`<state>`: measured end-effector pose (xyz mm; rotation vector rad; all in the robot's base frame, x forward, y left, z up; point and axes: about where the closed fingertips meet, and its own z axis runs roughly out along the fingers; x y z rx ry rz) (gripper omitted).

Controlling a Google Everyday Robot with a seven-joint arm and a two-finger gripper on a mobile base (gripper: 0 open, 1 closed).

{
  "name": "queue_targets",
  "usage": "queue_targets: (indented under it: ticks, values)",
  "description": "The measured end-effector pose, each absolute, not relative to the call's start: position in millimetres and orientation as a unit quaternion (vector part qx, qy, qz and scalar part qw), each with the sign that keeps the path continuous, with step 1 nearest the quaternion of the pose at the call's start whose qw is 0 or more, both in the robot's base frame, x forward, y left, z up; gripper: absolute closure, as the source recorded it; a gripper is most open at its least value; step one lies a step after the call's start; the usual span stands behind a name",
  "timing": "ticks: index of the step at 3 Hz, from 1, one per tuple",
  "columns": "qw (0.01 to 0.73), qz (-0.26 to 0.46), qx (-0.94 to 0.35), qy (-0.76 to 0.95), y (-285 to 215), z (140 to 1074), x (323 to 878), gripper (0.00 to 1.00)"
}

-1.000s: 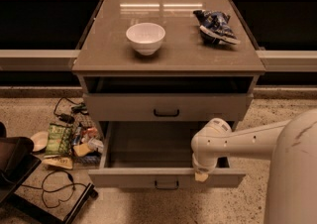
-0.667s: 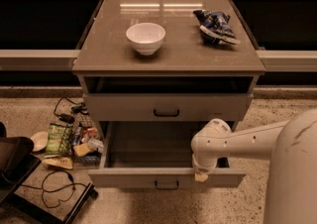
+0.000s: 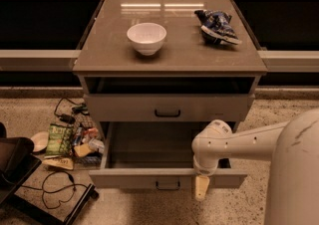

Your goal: Open middle drawer

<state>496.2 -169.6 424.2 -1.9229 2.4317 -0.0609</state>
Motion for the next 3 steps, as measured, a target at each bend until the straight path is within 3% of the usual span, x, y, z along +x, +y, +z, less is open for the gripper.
queue_targets:
  ticks: [2, 3]
  values:
    - [0.026, -0.003, -0.602, 0.798, -174, 418, 470, 0.04]
    - [0.015, 0.03, -0.568, 0.822, -185, 406, 414, 0.27]
